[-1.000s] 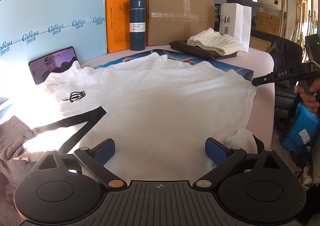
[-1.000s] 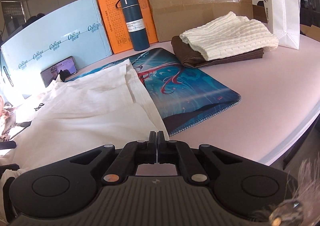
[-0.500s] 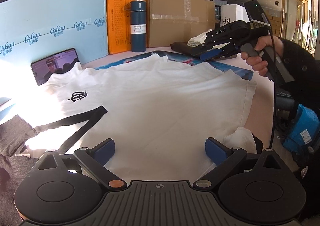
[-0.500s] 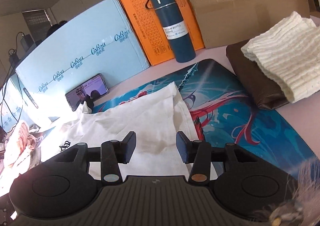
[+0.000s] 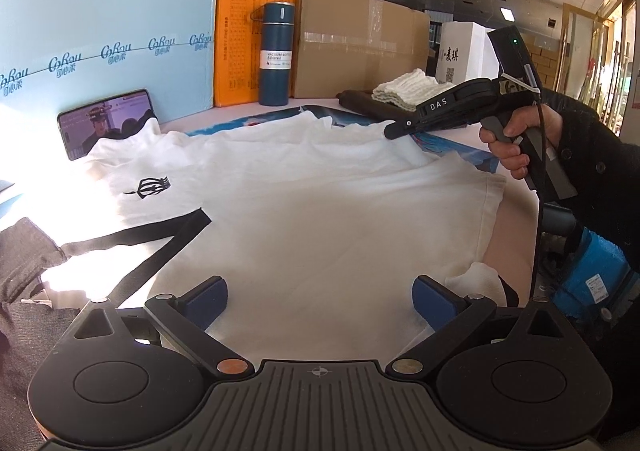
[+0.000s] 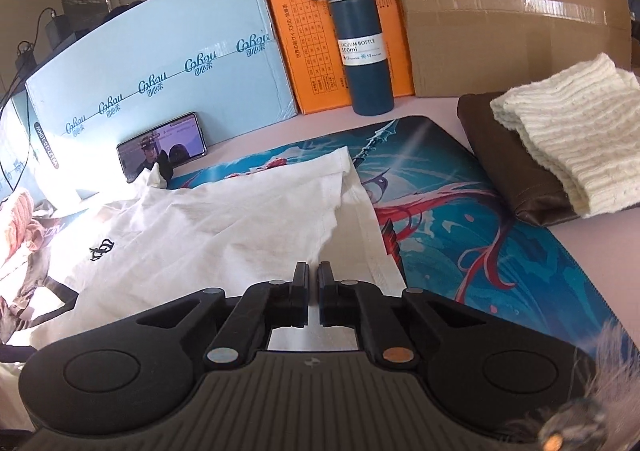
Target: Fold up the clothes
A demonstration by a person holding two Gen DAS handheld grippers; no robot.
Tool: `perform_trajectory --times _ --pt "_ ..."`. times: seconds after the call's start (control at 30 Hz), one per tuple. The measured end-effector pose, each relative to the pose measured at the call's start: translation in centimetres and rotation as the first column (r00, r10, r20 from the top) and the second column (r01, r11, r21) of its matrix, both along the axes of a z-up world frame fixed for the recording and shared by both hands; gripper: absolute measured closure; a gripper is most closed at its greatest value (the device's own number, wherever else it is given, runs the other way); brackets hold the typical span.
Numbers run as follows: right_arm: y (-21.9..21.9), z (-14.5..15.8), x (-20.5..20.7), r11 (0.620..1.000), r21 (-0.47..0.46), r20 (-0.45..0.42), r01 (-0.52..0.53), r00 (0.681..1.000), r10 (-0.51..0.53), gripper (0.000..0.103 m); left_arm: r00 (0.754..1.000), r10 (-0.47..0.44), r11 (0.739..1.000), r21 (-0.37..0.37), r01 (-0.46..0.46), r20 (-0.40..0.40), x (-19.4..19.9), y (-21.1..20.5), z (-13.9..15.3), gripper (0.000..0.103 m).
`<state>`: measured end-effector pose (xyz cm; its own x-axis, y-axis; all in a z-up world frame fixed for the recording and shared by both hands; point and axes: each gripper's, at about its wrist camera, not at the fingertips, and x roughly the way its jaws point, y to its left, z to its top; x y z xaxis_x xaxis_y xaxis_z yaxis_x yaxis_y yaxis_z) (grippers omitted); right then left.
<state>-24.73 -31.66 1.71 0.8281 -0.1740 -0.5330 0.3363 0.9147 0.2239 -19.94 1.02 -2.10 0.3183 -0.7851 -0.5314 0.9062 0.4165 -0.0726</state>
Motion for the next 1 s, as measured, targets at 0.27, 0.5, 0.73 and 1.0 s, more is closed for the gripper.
perform_trajectory --times 0.27,0.5,0.73,1.0 --pt "-1.0 -1.4 1.5 0.999 -0.018 -0.104 0.045 0.993 -0.046 0.097 1.0 0.0 1.0 -0.002 0.0 0.001 0.0 0.0 0.0 0.003" --pt "-3.2 0.7 2.5 0.989 0.101 0.0 0.109 0.994 -0.109 0.069 1.0 0.002 1.0 -0.004 -0.002 -0.001 -0.1 0.1 0.0 0.003" --pt "-1.8 -0.9 6.5 0.997 0.059 -0.103 0.046 0.994 -0.04 0.056 1.0 0.008 1.0 0.008 -0.008 0.016 -0.4 0.3 0.0 0.003" --pt "0.9 1.4 0.0 0.995 -0.095 0.131 0.038 0.991 -0.025 0.034 0.983 0.181 0.965 -0.188 -0.182 -0.025 -0.7 8.7 1.6 0.003"
